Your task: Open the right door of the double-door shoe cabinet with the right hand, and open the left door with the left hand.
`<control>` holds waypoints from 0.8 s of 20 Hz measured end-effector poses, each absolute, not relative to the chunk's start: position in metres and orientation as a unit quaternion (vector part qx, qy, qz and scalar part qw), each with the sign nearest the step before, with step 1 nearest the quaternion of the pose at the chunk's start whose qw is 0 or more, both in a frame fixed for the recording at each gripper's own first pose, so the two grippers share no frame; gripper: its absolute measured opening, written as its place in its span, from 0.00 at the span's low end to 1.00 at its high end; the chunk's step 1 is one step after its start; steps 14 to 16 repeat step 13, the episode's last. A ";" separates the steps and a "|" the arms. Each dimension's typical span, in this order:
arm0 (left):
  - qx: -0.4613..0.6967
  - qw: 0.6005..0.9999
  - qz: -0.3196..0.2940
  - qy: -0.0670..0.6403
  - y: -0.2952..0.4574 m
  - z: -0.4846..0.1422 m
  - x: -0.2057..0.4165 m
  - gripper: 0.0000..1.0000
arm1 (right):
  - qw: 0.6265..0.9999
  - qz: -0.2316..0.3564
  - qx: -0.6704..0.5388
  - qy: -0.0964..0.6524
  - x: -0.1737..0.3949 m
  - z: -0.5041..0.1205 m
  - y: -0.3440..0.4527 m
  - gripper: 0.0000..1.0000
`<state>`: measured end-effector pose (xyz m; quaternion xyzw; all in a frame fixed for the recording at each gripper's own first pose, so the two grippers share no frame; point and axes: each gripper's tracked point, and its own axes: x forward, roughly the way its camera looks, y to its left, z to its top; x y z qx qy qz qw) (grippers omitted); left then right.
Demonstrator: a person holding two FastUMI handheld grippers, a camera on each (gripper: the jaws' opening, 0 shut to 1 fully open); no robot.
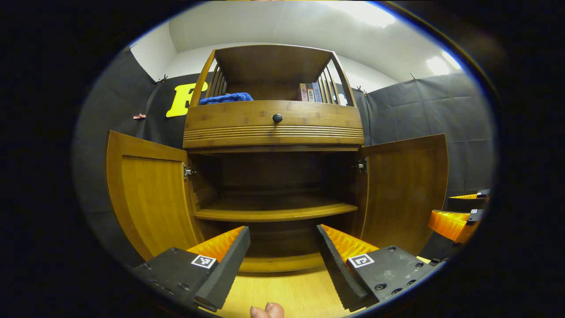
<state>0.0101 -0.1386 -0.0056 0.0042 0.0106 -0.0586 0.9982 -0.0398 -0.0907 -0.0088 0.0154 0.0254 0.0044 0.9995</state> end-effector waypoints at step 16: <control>0.006 0.998 -0.068 0.011 -0.147 -0.006 0.013 0.92 | 1.000 -0.002 0.017 0.026 -0.038 -0.010 -0.098 0.96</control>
